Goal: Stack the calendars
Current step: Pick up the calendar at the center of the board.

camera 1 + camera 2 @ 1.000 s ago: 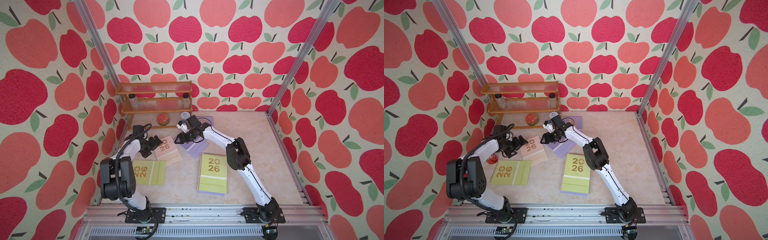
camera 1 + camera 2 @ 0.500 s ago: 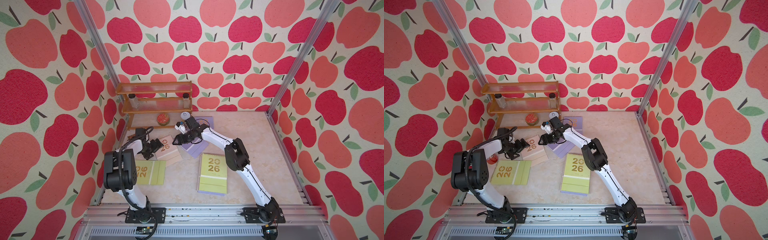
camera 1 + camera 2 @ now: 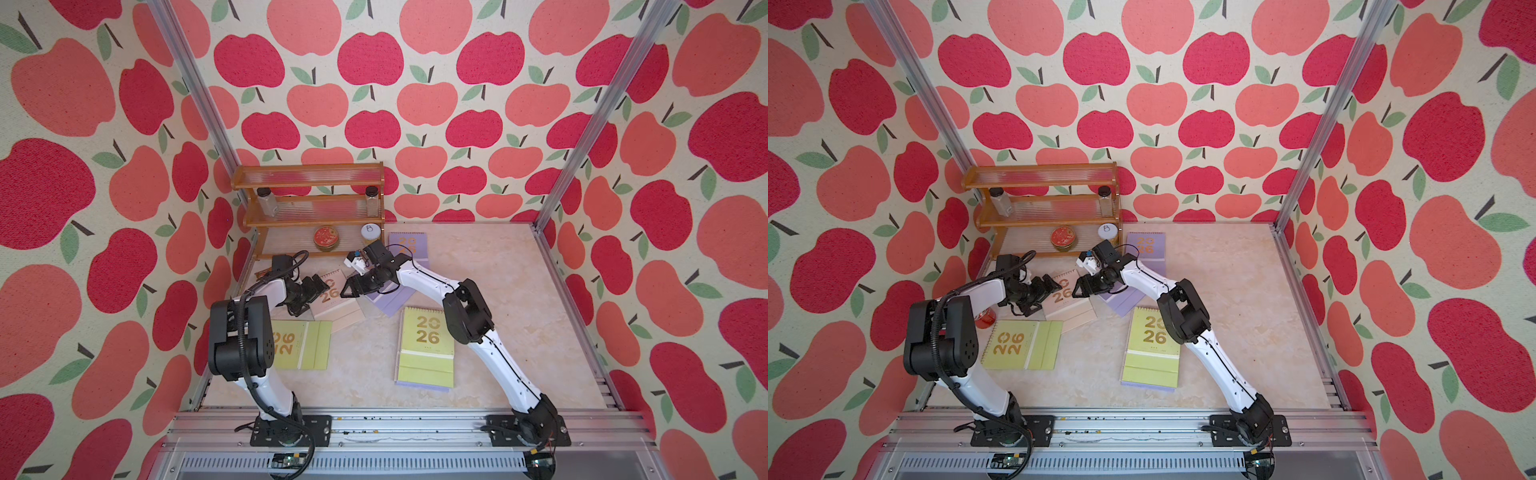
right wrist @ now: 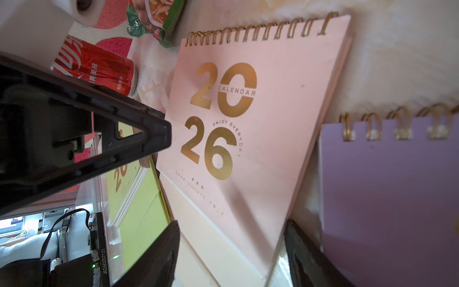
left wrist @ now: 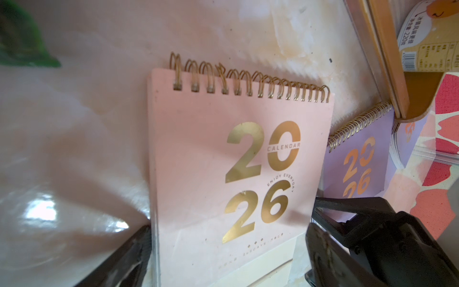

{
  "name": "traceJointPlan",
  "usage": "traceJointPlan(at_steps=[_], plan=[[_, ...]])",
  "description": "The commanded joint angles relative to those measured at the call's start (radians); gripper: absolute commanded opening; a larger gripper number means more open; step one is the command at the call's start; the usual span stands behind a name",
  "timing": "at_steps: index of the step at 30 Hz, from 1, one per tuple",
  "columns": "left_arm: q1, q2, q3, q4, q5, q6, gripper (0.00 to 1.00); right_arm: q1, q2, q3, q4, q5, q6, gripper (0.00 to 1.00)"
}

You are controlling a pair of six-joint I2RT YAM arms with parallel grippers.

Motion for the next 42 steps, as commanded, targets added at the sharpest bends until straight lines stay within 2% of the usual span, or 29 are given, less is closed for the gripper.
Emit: traceJointPlan(at_steps=[1, 7, 13, 22, 34, 39, 42], plan=[[-0.013, 0.053, -0.016, 0.003, 0.014, -0.009, 0.94, 0.013, 0.064, 0.019, -0.041, -0.014, 0.018, 0.69], [-0.028, 0.065, -0.018, 0.019, 0.028, -0.017, 0.94, 0.017, 0.063, -0.007, -0.012, -0.063, 0.038, 0.69], [-0.040, 0.074, -0.018, 0.026, 0.031, -0.021, 0.94, 0.005, -0.007, -0.095, 0.080, -0.133, 0.069, 0.67], [-0.056, 0.090, -0.015, 0.040, 0.037, -0.032, 0.94, -0.048, -0.151, -0.289, 0.299, -0.217, 0.181, 0.64], [-0.060, 0.089, -0.027, 0.042, 0.039, -0.046, 0.93, -0.068, -0.189, -0.375, 0.550, -0.303, 0.358, 0.62], [-0.061, 0.084, -0.039, 0.049, 0.041, -0.051, 0.93, -0.069, -0.195, -0.376, 0.570, -0.308, 0.376, 0.62], [-0.061, 0.078, -0.044, 0.045, 0.038, -0.052, 0.92, -0.070, -0.194, -0.361, 0.504, -0.291, 0.336, 0.62]])
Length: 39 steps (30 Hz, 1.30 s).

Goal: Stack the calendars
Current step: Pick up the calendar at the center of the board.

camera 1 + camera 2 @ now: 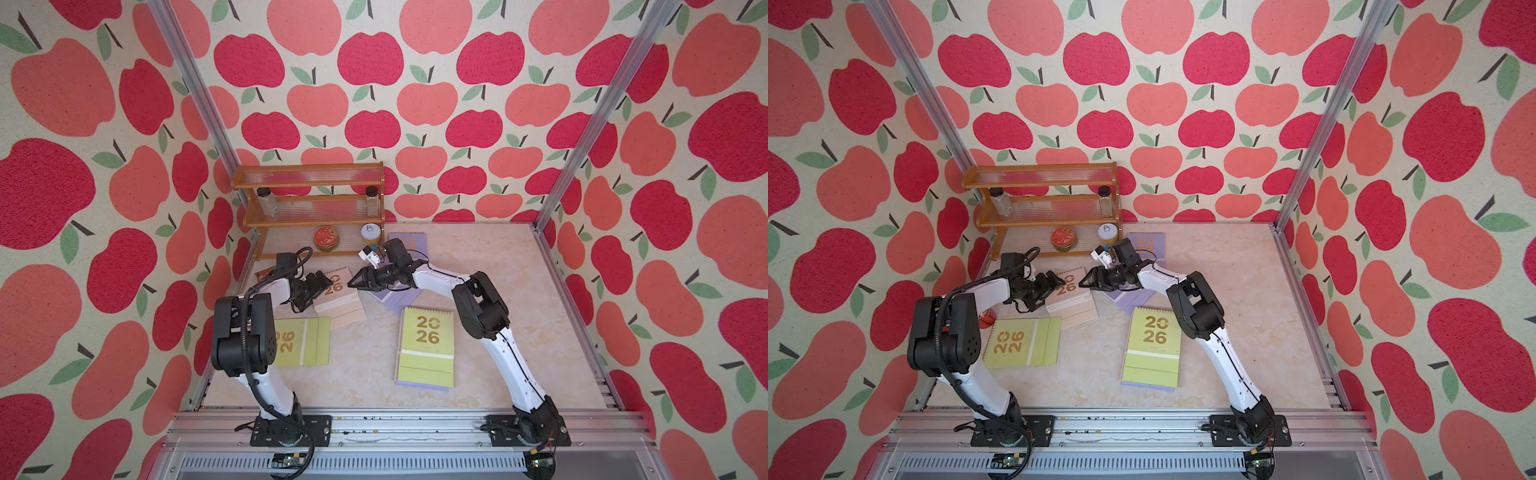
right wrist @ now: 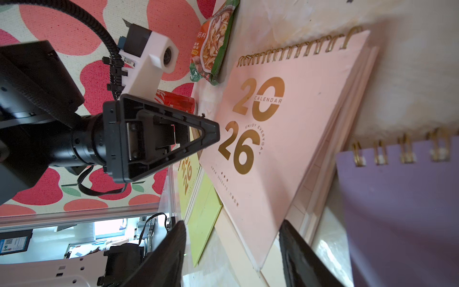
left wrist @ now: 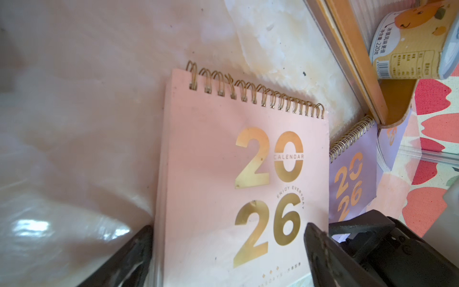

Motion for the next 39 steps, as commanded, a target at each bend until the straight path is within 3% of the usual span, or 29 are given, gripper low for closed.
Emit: traceJointPlan(at_steps=[1, 9, 17, 24, 31, 39], plan=[[-0.027, 0.050, -0.049, -0.050, 0.030, -0.024, 0.92, 0.013, -0.053, 0.021, -0.047, -0.024, -0.040, 0.62], [-0.023, 0.049, -0.053, -0.056, 0.023, -0.015, 0.92, 0.007, 0.006, 0.167, -0.508, 0.164, -0.279, 0.65], [-0.017, 0.034, -0.053, -0.073, 0.010, -0.008, 0.92, 0.026, 0.041, 0.230, -0.601, 0.261, -0.304, 0.66], [-0.015, 0.026, -0.055, -0.077, 0.010, -0.006, 0.92, 0.044, 0.095, 0.287, -0.621, 0.262, -0.286, 0.66], [-0.020, 0.038, -0.058, -0.063, 0.020, -0.013, 0.92, 0.078, 0.155, 0.372, -0.648, 0.252, -0.276, 0.65], [-0.029, 0.048, -0.065, -0.047, 0.029, -0.025, 0.92, 0.094, 0.172, 0.348, -0.533, 0.139, -0.195, 0.65]])
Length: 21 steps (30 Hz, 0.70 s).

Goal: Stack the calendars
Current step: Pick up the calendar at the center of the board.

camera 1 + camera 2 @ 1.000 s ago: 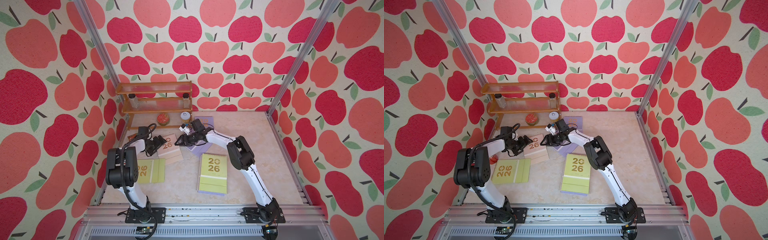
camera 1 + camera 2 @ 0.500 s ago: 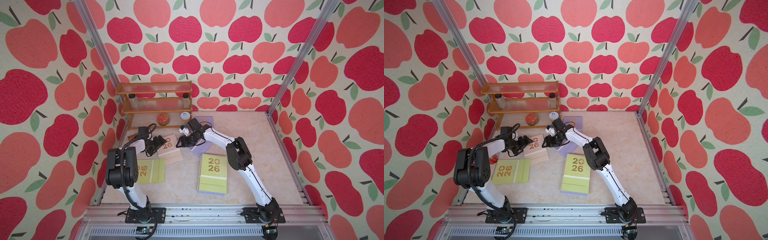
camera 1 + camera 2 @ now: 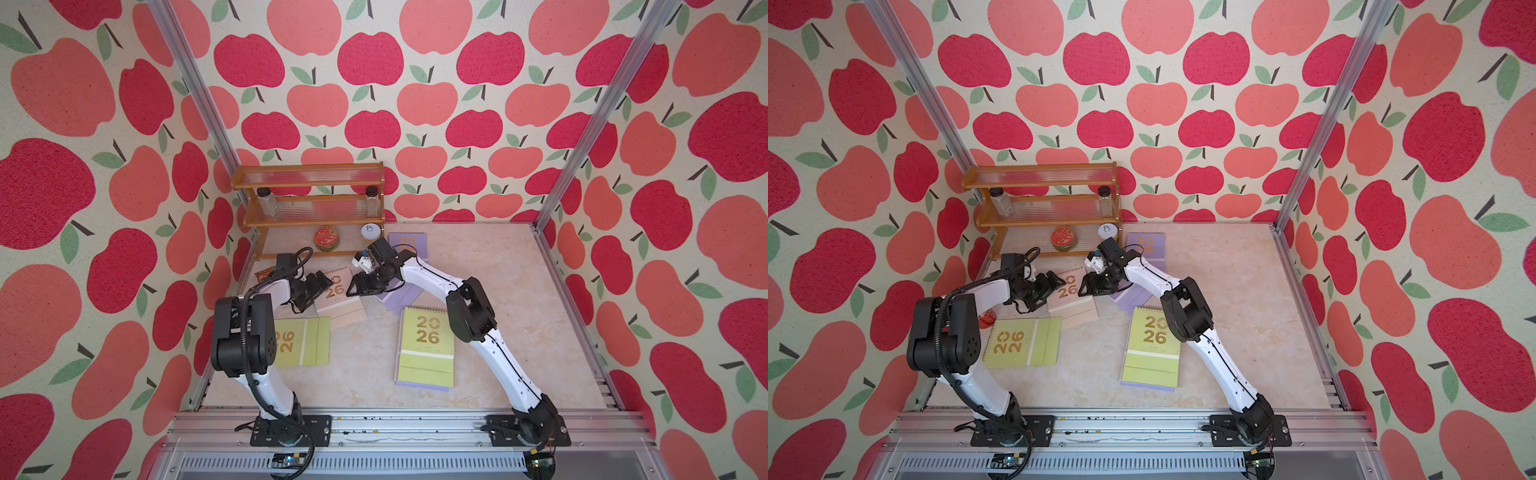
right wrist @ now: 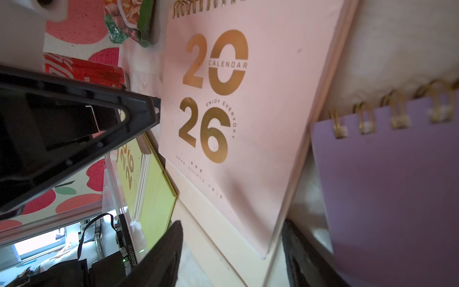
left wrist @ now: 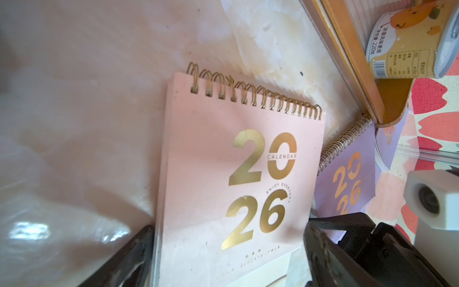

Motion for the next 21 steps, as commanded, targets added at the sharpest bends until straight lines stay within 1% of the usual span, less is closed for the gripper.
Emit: traceJointPlan(at_steps=[1, 6, 12, 18, 21], plan=[[-0.028, 0.052, -0.053, -0.064, 0.026, -0.024, 0.92, 0.032, 0.039, -0.040, 0.093, -0.111, 0.050, 0.65], [-0.029, 0.050, -0.056, -0.063, 0.028, -0.025, 0.92, 0.012, -0.038, -0.163, 0.279, -0.185, 0.135, 0.65], [-0.028, 0.055, -0.057, -0.062, 0.030, -0.027, 0.92, -0.015, -0.117, -0.289, 0.482, -0.245, 0.241, 0.64], [-0.028, 0.057, -0.057, -0.058, 0.031, -0.031, 0.92, -0.030, -0.144, -0.364, 0.670, -0.300, 0.367, 0.63], [-0.028, 0.055, -0.056, -0.060, 0.028, -0.032, 0.92, -0.030, -0.155, -0.382, 0.708, -0.304, 0.384, 0.62]])
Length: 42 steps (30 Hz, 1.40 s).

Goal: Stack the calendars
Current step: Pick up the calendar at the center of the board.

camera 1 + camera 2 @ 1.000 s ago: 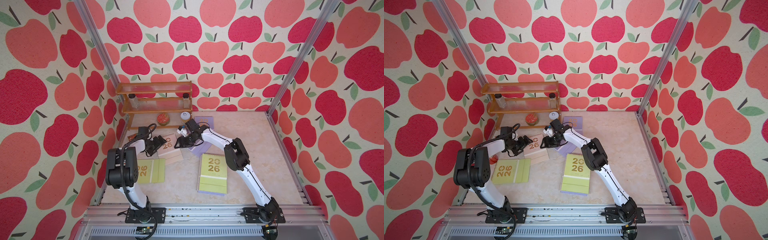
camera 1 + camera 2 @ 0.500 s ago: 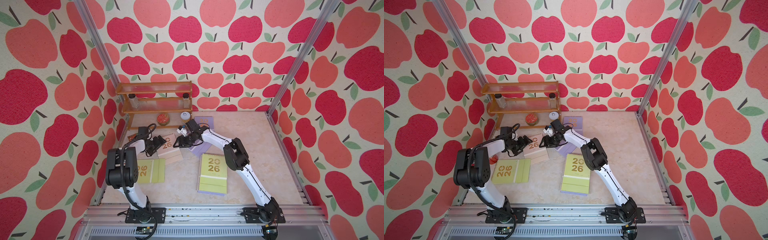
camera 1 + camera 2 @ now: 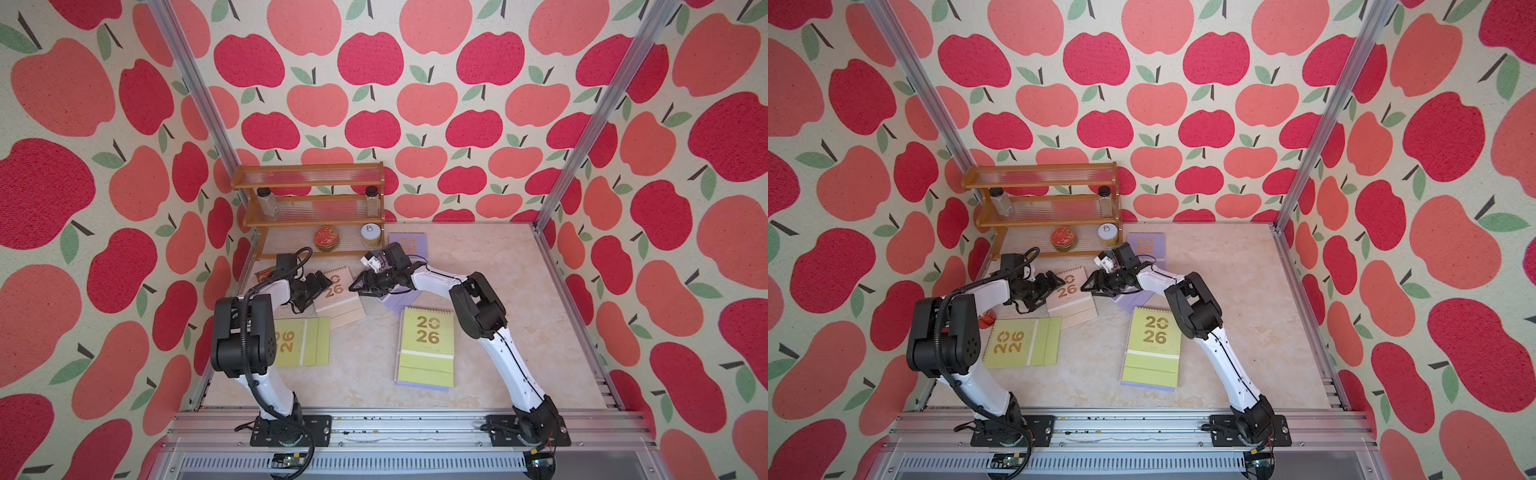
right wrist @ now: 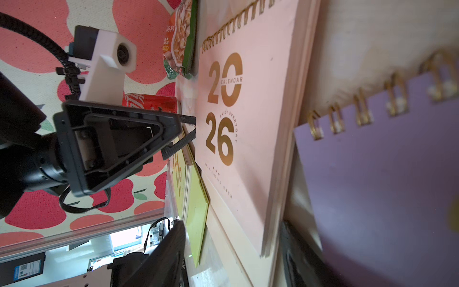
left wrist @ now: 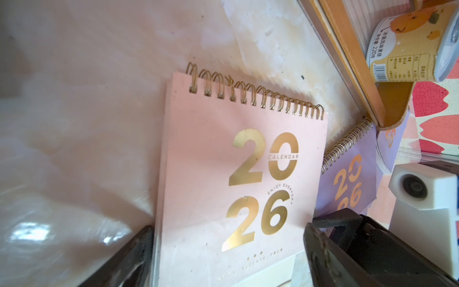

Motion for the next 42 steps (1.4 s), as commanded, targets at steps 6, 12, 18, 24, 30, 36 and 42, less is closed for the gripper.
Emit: traceJointPlan(at_steps=[6, 12, 18, 24, 30, 36, 42], plan=[[-0.029, 0.059, -0.048, -0.071, 0.039, -0.030, 0.92, 0.028, -0.074, -0.017, 0.159, -0.094, 0.061, 0.61], [-0.029, 0.060, -0.052, -0.065, 0.042, -0.034, 0.92, 0.025, -0.075, -0.025, 0.168, -0.095, 0.068, 0.60], [-0.029, 0.056, -0.060, -0.063, 0.041, -0.032, 0.92, 0.017, -0.080, -0.038, 0.165, -0.070, 0.059, 0.58], [-0.029, 0.046, -0.065, -0.060, 0.041, -0.033, 0.92, 0.012, -0.080, -0.038, 0.144, -0.041, 0.035, 0.29], [-0.027, 0.006, -0.069, -0.065, 0.030, -0.034, 0.92, 0.012, -0.085, -0.039, 0.098, -0.015, -0.010, 0.01], [-0.026, -0.095, -0.078, -0.033, 0.053, -0.028, 0.92, 0.000, -0.121, -0.068, 0.081, 0.008, -0.040, 0.00], [-0.007, -0.214, -0.093, 0.057, 0.127, -0.033, 0.93, -0.039, -0.197, -0.046, -0.074, 0.029, -0.170, 0.00]])
